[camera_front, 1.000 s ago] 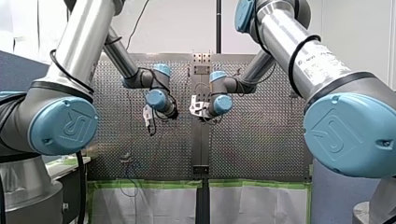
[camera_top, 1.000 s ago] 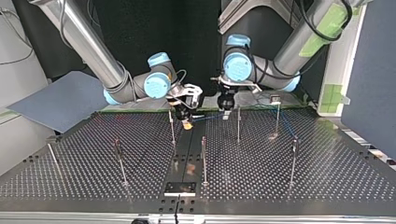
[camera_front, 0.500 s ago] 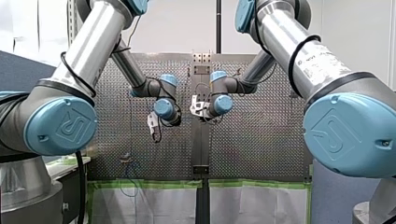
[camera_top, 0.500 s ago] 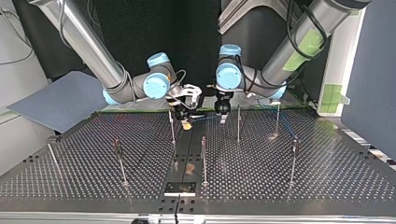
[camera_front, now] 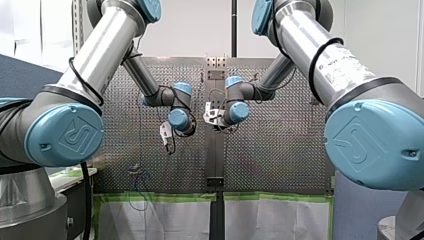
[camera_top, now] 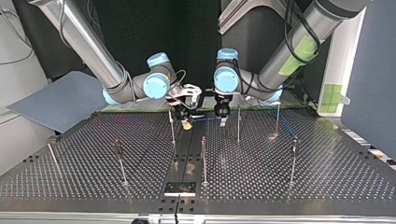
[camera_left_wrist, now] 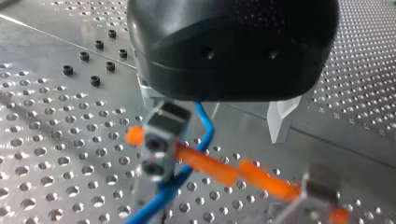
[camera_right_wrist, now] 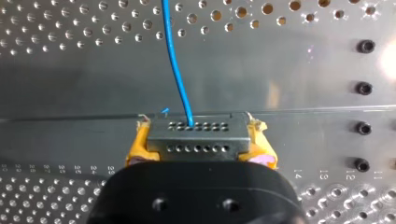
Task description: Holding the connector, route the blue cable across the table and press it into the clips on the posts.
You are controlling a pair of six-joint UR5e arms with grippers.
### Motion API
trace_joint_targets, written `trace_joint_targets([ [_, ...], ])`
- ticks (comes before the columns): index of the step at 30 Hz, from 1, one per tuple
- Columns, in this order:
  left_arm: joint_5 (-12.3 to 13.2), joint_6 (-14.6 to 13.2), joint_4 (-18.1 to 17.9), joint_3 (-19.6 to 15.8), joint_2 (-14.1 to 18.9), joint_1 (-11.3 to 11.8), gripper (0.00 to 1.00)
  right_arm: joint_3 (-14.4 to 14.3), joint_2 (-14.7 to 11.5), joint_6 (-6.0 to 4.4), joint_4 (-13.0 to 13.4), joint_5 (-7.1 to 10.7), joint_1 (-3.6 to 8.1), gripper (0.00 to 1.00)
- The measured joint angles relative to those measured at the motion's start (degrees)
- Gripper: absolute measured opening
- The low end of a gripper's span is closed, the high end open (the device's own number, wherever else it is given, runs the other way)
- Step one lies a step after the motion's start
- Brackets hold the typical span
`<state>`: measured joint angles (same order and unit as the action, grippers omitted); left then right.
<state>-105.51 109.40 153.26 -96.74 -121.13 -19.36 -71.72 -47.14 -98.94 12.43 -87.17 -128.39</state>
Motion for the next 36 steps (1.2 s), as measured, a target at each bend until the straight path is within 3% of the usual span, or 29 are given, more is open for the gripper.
trace_joint_targets([
  [1, -0.5, 0.0, 0.0, 0.0, 0.0, 0.0, 0.49, 0.0, 0.0, 0.03, 0.0, 0.02, 0.0, 0.0],
  [3, -1.2, 0.0, 0.0, 0.0, 0.0, 0.0, 0.15, 0.0, 0.0, 0.08, -0.1, 0.04, -0.02, 0.0],
  [4, -1.6, 0.0, -0.1, 0.0, 0.0, 0.0, 0.15, 0.0, 0.0, 0.07, -0.1, 0.05, -0.02, 0.0],
  [5, -1.8, 0.0, -0.1, 0.0, 0.0, 0.0, 0.0, 0.0, 0.0, 0.07, -0.1, 0.05, -0.02, 0.0],
  [17, -2.3, 0.5, 0.5, 0.0, 0.1, 0.0, 0.0, 0.2, -0.4, 0.38, -1.7, 0.15, -0.01, 0.0],
  [25, -2.3, 1.2, 2.9, 0.0, 2.4, 0.0, 0.0, 0.2, -4.2, 0.13, -3.8, 0.15, -0.02, 0.0],
  [36, -2.6, 1.2, 6.9, -0.1, 8.2, 0.0, 0.0, 0.1, -9.9, 0.13, -9.5, 0.15, -0.05, 0.0],
])
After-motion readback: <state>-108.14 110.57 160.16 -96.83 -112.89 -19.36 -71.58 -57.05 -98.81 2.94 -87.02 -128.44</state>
